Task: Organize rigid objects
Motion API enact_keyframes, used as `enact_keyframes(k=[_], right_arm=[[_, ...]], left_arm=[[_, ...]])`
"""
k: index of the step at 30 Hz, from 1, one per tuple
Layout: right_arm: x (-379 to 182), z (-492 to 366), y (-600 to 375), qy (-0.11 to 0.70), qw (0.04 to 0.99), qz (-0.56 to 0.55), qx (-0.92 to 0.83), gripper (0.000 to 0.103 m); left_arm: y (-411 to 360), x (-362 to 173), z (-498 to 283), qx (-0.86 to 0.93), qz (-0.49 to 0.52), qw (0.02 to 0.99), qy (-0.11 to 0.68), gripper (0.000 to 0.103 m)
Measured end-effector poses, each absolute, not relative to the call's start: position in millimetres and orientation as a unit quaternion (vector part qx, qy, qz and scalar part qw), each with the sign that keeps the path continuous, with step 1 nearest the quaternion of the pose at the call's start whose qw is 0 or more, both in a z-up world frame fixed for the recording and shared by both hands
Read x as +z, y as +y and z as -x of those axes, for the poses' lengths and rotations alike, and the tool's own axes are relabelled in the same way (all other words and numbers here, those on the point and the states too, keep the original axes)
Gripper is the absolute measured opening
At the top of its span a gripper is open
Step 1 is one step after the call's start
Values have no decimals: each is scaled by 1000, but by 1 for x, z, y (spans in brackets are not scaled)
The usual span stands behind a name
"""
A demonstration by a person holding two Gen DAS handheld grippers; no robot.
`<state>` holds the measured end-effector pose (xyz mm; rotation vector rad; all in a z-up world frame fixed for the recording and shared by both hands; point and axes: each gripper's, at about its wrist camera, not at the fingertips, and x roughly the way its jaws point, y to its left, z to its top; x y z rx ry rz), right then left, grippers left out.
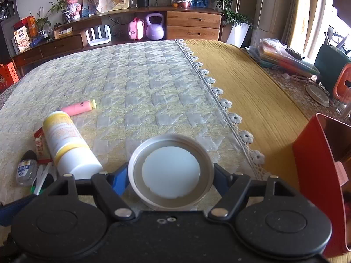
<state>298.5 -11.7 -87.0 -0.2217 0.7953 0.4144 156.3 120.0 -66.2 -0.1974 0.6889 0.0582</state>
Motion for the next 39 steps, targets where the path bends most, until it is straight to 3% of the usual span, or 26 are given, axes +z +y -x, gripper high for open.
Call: enact_keyframes(k=[24,39], right_arm=[[-6,-257,-146,347,914,69,200,76],[-11,-273,-244,347,925,38,147,76]], left_arm=[[29,-3,-170,-19,47,949,312,28],[-72,6,-223,-76,2,945,318,28]])
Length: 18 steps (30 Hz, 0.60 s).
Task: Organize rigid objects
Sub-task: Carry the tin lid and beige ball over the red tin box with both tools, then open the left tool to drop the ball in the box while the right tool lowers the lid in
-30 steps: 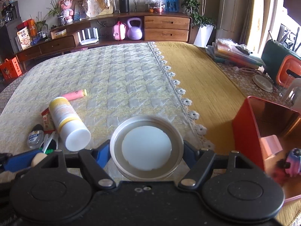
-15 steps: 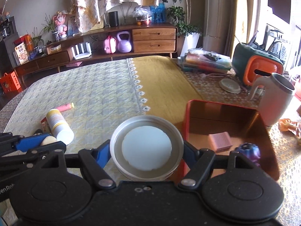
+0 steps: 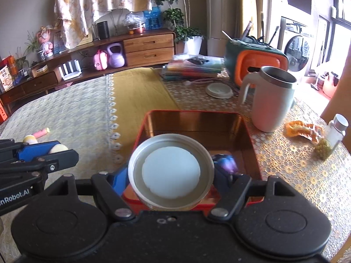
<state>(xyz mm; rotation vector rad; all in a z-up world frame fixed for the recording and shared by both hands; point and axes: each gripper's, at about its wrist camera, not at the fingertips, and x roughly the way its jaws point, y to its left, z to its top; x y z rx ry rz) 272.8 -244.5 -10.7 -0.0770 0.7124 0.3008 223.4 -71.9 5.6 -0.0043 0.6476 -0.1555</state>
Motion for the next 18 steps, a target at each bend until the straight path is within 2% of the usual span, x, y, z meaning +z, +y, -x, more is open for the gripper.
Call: enact_keyframes(k=[9,18], right_arm=[[-22,-281,-284,353,926,41,129,76],[-38,-302,-286,364,919,63,140,75]], left_arm=[[-116,1,-276,-97,-12,938,331,28],[-146,-21,-343,-108,-11,920,377,28]])
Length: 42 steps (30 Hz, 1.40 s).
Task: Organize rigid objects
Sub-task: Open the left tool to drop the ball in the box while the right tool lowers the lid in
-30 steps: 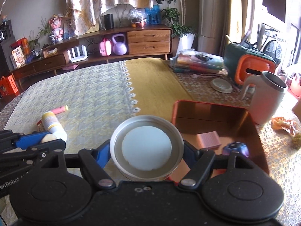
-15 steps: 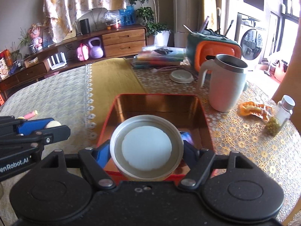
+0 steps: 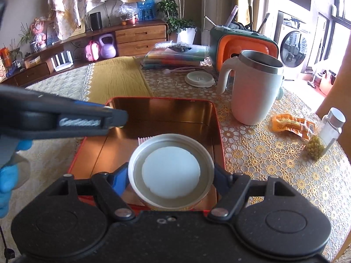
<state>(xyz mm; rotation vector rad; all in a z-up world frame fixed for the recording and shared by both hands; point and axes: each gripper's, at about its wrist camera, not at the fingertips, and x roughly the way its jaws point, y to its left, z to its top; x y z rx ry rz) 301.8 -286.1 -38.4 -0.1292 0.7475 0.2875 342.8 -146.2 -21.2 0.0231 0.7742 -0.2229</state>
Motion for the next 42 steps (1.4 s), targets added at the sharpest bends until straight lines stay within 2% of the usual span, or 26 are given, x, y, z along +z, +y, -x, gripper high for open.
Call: enact_keyframes(k=[5,12,24,26,28,29,34,38,42], right_arm=[[-45,-309,-284,364,917,76,143,75],[-49,-311,-284,358,919,88,139,76],[-49,-307,-288,360,921,64,136,81],[-48,-306,-288,360,921,62,133,81],[-46,-304,-287,359,922,63,132,82],[-45,-303,-286,358,922,65,131,83],[-40,-294,-285,352,925,59,131,87],[-34,-284,-280,338,930,54,136,97],[-29,-274,-274,332,932,48,140,101]], left_arm=[[-159,-41,-365,-116,-17,907,404,28],[-158,-58,-383,-126,28,889,439,29],[-155,-57,-374,-134,42,886,441,29],[-153,-54,-370,-134,40,888,438,33],[-151,-50,-363,-134,37,893,428,54],[-149,-47,-359,-133,37,896,421,57],[-137,-35,-344,-130,46,903,407,58],[-125,-25,-327,-126,45,908,397,58],[-111,-17,-308,-117,39,914,388,58]])
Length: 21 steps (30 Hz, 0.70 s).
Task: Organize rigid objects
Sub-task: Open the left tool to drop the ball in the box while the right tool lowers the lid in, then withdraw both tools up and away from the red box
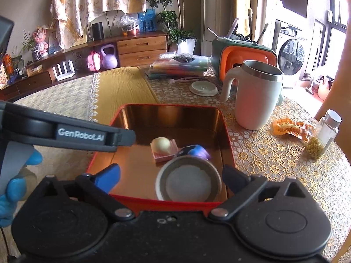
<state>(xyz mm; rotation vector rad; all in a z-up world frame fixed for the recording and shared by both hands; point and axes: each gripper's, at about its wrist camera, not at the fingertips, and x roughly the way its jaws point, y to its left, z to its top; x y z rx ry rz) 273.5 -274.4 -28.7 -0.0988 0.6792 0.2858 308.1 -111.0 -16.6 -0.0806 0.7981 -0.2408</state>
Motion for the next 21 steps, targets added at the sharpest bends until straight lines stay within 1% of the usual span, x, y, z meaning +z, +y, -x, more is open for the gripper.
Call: enact_keyframes(k=[2,4,5,10,13,21], right_arm=[[-27,-268,-270,330,932,46,140,102],[-25,-263,-266,330,933,43,139,102],[-25,-261,-264,331,932,42,140,102],[-20,-249,-252,330,934,39,133,102],[-18,-239,-243,330,934,38,129,102],[-15,-218,-220,325,935,47,131,102]], left_arm=[[-103,-12,-298,-115,40,915,384,59],[-94,-8,-287,-111,39,918,378,69],[-90,-6,-282,-109,40,919,376,70],[-69,4,-256,-108,46,922,368,71],[-57,9,-241,-109,52,925,361,77],[-36,19,-211,-106,47,931,346,77]])
